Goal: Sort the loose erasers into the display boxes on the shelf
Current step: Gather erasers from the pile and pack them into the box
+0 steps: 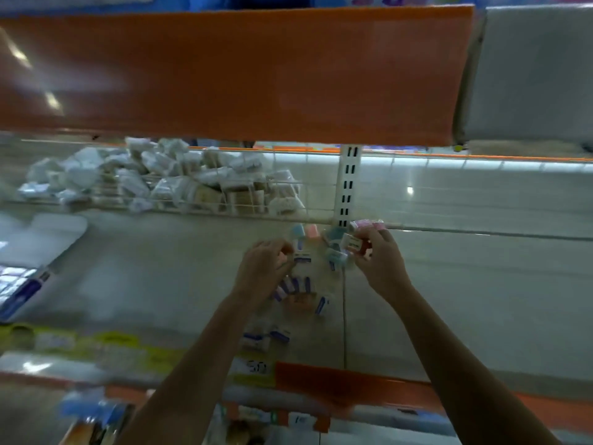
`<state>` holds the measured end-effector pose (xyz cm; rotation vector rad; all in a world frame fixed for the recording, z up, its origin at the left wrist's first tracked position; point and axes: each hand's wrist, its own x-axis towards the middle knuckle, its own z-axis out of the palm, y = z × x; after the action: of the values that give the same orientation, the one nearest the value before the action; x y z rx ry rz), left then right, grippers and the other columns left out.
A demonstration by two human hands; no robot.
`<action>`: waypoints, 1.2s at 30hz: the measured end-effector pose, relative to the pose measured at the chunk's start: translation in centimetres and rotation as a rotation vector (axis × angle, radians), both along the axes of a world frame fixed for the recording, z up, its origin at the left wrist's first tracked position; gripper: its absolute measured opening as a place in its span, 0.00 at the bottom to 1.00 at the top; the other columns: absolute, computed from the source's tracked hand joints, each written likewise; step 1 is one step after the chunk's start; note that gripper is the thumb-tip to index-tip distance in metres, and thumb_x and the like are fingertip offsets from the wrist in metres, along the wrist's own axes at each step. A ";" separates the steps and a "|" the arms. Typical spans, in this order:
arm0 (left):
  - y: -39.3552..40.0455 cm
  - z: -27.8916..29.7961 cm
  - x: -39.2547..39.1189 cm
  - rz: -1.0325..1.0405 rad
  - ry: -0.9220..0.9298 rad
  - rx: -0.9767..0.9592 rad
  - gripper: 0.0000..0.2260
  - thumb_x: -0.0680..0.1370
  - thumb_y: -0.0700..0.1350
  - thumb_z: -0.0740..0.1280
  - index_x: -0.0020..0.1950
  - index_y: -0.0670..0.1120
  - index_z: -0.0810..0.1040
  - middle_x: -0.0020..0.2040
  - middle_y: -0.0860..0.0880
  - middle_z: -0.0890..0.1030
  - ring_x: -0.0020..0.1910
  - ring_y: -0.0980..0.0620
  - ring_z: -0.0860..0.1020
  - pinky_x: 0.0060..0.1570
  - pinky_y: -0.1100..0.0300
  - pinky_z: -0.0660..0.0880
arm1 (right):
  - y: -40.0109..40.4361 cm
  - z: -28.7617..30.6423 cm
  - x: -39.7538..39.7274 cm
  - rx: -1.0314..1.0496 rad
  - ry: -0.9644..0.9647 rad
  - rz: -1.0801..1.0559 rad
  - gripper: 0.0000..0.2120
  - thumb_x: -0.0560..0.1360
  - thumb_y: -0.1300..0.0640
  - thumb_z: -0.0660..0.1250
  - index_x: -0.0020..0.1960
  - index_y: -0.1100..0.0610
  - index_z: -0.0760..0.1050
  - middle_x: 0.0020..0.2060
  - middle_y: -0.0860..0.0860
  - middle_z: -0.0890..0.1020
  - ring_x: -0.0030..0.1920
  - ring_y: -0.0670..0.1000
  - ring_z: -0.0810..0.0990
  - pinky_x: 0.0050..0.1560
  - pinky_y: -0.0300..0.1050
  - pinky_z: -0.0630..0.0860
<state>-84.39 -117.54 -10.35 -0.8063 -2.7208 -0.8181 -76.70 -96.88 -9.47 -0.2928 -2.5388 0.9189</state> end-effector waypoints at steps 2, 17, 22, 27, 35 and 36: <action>-2.1 0.5 0.6 0.019 0.010 0.041 0.08 0.73 0.44 0.72 0.49 0.44 0.79 0.45 0.49 0.80 0.46 0.50 0.74 0.43 0.61 0.65 | -2.3 0.8 -0.3 -0.036 -0.013 0.078 0.17 0.71 0.65 0.70 0.59 0.62 0.74 0.56 0.57 0.74 0.55 0.54 0.74 0.57 0.45 0.75; -28.0 2.6 5.9 0.273 0.001 0.154 0.11 0.73 0.45 0.69 0.53 0.44 0.81 0.47 0.49 0.81 0.46 0.51 0.75 0.47 0.64 0.67 | -28.0 2.8 -2.2 0.009 -0.044 0.528 0.17 0.70 0.68 0.67 0.58 0.58 0.76 0.54 0.53 0.75 0.51 0.53 0.76 0.51 0.42 0.73; -38.6 3.5 7.4 0.331 0.000 0.086 0.11 0.74 0.44 0.70 0.57 0.47 0.81 0.50 0.49 0.81 0.50 0.53 0.74 0.47 0.66 0.65 | -38.8 2.7 -2.5 -0.016 -0.020 0.582 0.16 0.67 0.69 0.69 0.55 0.60 0.77 0.50 0.56 0.77 0.48 0.57 0.78 0.47 0.47 0.74; -46.7 3.5 7.4 0.382 -0.002 0.081 0.11 0.75 0.44 0.69 0.57 0.51 0.80 0.46 0.57 0.75 0.47 0.57 0.72 0.47 0.65 0.68 | -47.0 2.9 -3.7 -0.016 -0.053 0.666 0.14 0.70 0.61 0.71 0.54 0.59 0.76 0.50 0.54 0.76 0.47 0.54 0.77 0.47 0.43 0.72; -56.7 3.3 3.7 0.473 0.038 0.121 0.10 0.75 0.45 0.70 0.56 0.50 0.80 0.50 0.53 0.80 0.48 0.53 0.75 0.46 0.60 0.73 | -57.3 3.6 -8.9 0.038 -0.028 0.762 0.12 0.71 0.61 0.70 0.55 0.58 0.76 0.47 0.51 0.78 0.45 0.47 0.74 0.39 0.27 0.65; -58.1 3.3 2.9 0.489 0.041 0.126 0.10 0.75 0.45 0.70 0.56 0.50 0.80 0.49 0.54 0.79 0.47 0.54 0.75 0.46 0.59 0.73 | -58.5 3.8 -9.8 0.047 -0.018 0.762 0.12 0.71 0.61 0.70 0.55 0.58 0.76 0.47 0.51 0.78 0.45 0.47 0.74 0.39 0.27 0.65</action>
<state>-81.51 -175.60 -7.06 -0.1157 -2.6215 -0.8306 -86.48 -155.41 -5.70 0.7350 -2.7015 1.0955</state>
